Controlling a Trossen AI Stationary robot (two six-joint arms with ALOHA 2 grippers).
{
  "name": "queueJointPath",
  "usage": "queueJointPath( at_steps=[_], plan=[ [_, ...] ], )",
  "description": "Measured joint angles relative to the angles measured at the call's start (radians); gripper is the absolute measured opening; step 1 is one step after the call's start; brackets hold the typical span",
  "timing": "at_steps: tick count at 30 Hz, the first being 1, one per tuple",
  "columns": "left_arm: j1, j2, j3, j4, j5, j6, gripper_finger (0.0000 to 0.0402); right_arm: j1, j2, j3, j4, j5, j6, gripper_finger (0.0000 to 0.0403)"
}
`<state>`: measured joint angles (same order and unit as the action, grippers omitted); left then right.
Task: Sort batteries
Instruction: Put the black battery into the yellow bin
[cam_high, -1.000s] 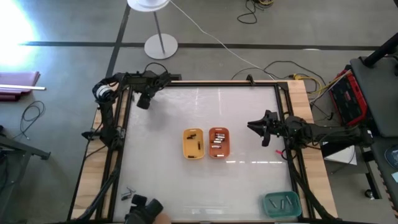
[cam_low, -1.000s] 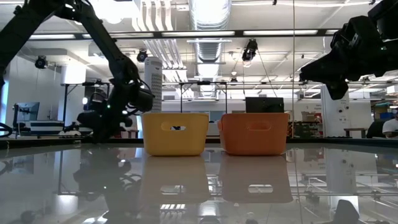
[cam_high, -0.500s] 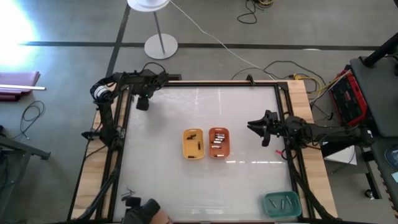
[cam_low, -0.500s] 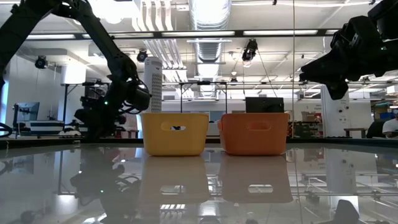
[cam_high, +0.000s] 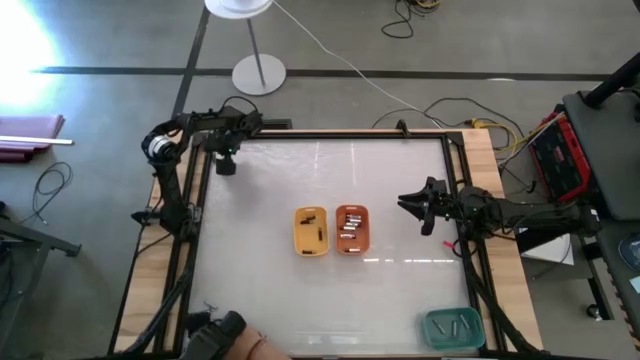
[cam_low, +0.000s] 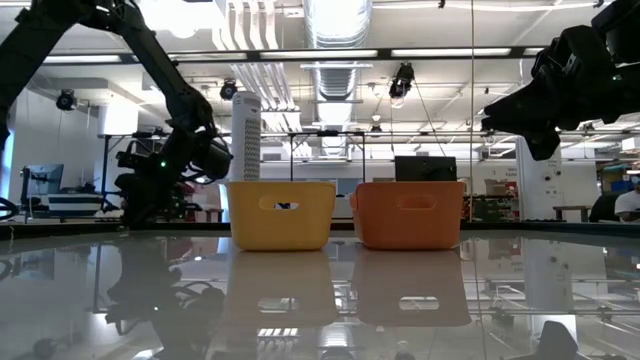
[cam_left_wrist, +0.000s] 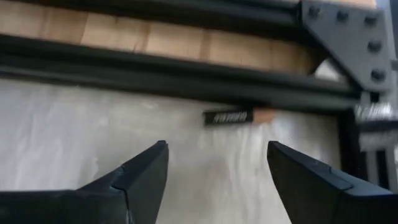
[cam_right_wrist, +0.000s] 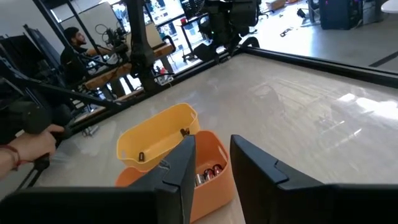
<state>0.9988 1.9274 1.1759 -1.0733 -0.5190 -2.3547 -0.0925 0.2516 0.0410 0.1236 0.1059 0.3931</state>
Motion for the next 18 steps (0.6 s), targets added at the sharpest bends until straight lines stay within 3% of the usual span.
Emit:
queueJointPath(
  at_steps=[11, 18],
  plan=[
    [0.035, 0.000, -0.006, -0.005, -0.036, -0.011, 0.0258, 0.000, 0.000, 0.000, 0.000, 0.000, 0.000, 0.0068],
    [0.034, 0.000, 0.005, 0.025, 0.017, -0.004, 0.0258, 0.000, 0.000, 0.000, 0.000, 0.000, 0.000, 0.0081]
  ],
)
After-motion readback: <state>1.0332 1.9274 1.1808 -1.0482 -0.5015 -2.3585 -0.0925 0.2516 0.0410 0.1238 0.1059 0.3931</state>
